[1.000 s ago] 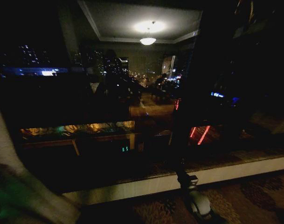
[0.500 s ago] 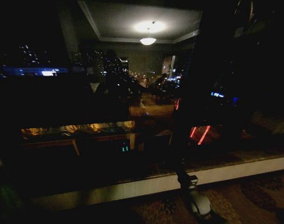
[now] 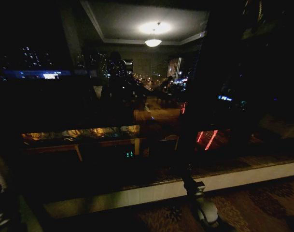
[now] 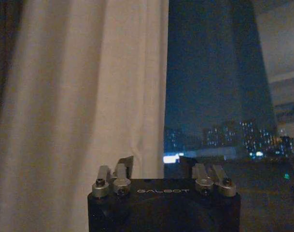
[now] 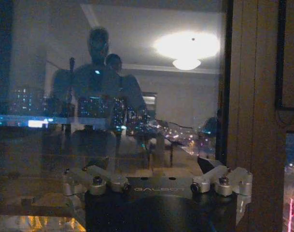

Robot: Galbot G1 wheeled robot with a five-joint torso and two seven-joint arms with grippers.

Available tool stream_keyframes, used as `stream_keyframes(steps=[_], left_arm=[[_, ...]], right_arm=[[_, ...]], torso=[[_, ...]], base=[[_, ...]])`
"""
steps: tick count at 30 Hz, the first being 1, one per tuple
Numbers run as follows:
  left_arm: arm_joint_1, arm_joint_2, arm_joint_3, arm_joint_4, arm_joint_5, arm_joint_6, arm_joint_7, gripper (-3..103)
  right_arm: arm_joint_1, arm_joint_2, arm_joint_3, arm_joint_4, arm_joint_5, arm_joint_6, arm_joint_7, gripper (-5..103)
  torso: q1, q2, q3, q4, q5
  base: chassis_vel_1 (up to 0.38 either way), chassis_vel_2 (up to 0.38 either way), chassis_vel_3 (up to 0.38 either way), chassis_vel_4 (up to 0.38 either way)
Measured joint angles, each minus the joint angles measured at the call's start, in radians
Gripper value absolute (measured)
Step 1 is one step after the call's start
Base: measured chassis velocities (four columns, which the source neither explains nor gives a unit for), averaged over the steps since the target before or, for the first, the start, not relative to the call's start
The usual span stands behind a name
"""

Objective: Open the curtains by pulling them apart, changing their state from closed to fully open.

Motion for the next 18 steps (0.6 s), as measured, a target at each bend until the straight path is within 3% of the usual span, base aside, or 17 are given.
stream_keyframes(steps=[2,3,8,9,13,16,18], left_arm=[[0.034,-0.040,-0.002,-0.062,0.023,-0.002,-0.003,61],[0.060,-0.064,-0.001,-0.102,0.038,-0.004,-0.002,72],[0.134,-0.135,0.019,-0.219,0.059,-0.013,0.022,83],[0.171,-0.165,0.038,-0.267,0.049,-0.025,0.058,93],[0.233,-0.205,0.089,-0.336,0.009,-0.038,0.135,99],[0.264,-0.220,0.154,-0.368,-0.139,-0.036,0.262,100],[0.262,-0.219,0.159,-0.365,-0.167,-0.041,0.296,100]], right_arm=[[0.000,0.000,0.000,0.000,0.000,0.000,0.000,100],[0.000,0.000,0.000,0.000,0.000,0.000,0.000,100],[0.000,0.000,0.000,0.000,0.000,0.000,0.000,100],[0.000,0.000,0.000,0.000,0.000,0.000,0.000,100],[0.000,0.000,0.000,0.000,0.000,0.000,0.000,100],[0.000,0.000,0.000,0.000,0.000,0.000,0.000,100],[0.000,0.000,0.000,0.000,0.000,0.000,0.000,100]], torso=[[0.000,0.000,0.000,0.0001,-0.0001],[0.000,0.000,0.000,0.0000,-0.0002],[0.000,0.000,0.000,0.0000,-0.0002],[0.000,0.000,0.000,0.0001,0.0000],[0.000,0.000,0.000,0.0001,-0.0001],[0.000,0.000,0.000,0.0001,-0.0003],[0.000,0.000,0.000,0.0001,-0.0003]], base=[[0.000,0.000,0.000,0.000],[0.000,0.000,0.000,0.000],[0.000,0.000,0.000,0.000],[0.000,0.000,0.000,0.000],[0.000,0.000,0.000,0.000],[0.000,0.000,0.000,0.000],[0.000,0.000,0.000,0.000]])
